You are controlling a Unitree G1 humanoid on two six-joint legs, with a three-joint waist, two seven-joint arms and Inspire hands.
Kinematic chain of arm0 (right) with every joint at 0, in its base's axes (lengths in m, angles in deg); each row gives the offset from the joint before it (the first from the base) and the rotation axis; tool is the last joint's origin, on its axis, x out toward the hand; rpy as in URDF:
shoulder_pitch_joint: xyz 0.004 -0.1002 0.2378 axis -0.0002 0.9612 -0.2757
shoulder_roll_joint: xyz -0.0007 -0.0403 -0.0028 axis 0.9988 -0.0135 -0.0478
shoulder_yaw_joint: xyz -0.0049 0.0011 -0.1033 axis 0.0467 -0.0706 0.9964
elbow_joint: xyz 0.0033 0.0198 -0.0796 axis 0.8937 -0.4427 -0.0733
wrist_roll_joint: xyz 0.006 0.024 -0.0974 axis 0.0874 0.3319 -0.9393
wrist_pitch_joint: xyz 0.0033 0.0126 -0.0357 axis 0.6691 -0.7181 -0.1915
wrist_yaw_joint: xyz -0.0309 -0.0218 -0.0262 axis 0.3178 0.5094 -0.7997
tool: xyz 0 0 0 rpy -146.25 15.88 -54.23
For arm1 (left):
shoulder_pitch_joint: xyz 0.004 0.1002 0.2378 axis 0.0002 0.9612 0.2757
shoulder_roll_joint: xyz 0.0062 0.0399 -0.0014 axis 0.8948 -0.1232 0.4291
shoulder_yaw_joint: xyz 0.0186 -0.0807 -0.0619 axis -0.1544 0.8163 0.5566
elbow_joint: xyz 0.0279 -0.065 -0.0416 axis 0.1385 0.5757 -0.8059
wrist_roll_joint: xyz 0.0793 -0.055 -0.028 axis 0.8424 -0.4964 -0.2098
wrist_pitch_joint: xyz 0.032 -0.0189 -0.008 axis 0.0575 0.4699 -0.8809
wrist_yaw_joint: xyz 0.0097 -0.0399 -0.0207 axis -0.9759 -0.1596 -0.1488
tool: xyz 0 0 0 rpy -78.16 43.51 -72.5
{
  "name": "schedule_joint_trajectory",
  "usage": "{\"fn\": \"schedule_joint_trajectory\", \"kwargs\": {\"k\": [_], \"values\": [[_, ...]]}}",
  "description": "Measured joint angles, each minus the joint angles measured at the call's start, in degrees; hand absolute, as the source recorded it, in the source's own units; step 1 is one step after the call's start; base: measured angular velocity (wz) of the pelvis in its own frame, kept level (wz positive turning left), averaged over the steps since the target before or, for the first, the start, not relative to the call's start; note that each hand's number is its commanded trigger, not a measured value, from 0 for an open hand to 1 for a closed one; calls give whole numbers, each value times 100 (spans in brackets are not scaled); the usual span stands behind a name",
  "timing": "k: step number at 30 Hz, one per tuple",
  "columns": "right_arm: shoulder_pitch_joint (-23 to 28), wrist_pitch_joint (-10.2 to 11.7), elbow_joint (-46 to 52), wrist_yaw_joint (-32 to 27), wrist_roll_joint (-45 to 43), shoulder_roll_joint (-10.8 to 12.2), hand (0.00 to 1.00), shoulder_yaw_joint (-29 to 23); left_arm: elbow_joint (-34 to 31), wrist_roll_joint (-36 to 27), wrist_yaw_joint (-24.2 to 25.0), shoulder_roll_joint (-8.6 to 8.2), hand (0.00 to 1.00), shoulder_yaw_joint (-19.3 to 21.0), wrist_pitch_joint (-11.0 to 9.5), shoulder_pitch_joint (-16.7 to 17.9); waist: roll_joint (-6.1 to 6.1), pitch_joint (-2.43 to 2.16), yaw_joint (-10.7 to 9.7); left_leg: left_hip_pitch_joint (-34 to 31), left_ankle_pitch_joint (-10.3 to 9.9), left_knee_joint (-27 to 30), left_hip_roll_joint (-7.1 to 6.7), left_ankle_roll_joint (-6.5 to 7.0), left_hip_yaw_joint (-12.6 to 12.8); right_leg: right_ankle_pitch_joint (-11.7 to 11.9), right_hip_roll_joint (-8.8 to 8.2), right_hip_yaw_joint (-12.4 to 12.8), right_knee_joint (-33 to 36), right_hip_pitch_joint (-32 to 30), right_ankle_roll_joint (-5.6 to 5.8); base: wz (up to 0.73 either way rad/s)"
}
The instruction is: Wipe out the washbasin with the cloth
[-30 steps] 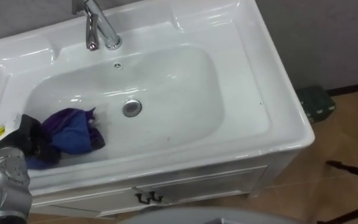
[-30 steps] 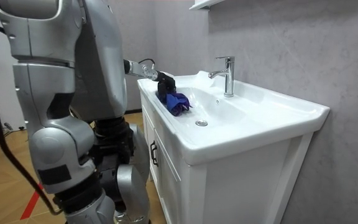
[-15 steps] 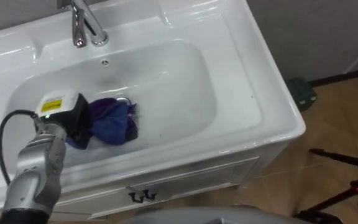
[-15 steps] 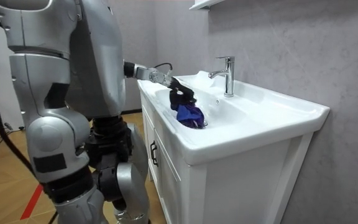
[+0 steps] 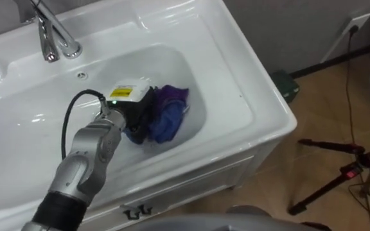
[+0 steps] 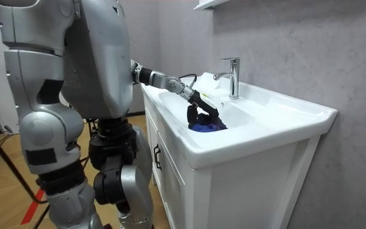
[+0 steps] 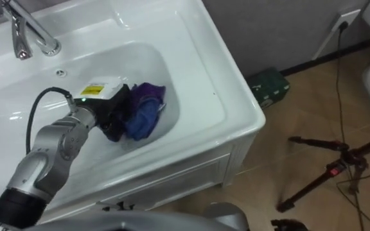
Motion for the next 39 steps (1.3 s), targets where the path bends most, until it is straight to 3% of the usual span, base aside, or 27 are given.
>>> {"fn": "schedule_joint_trajectory", "kwargs": {"k": [6, 15, 23, 35, 39], "values": [[-50, 5, -37, -84, -84, 180, 0, 46, 48, 114, -99, -91, 100, -130, 67, -32, -11, 7, -158, 114, -5, -130, -36, 9, 3, 29, -2, 3, -79, 102, 74, 4], [46, -33, -7, -93, -146, 201, 0, 204, 193, 204, -271, -226, 100, -481, 67, -555, 10, 21, -296, 38, -74, 12, -25, 118, 58, 60, -45, 86, -76, 64, 184, -2], [77, -126, -9, -60, -94, 201, 0, 253, 203, 183, -304, -227, 100, -470, 67, -580, 18, 20, -292, 55, -110, 108, -33, 174, 147, 65, -77, 193, -45, 73, 235, -7], [88, -363, 78, -187, -70, 304, 0, 435, 440, -158, -831, -266, 100, -386, 65, -589, 25, 16, -280, 76, -115, 109, -23, 177, 202, 60, -76, 233, -19, 72, 236, -1], [64, -374, 91, -180, -51, 307, 0, 425, 419, -250, -918, -292, 100, -145, 62, -599, 42, 4, -265, 28, -158, 155, 6, 191, 282, 48, -73, 274, 72, -35, 226, -9]]}}
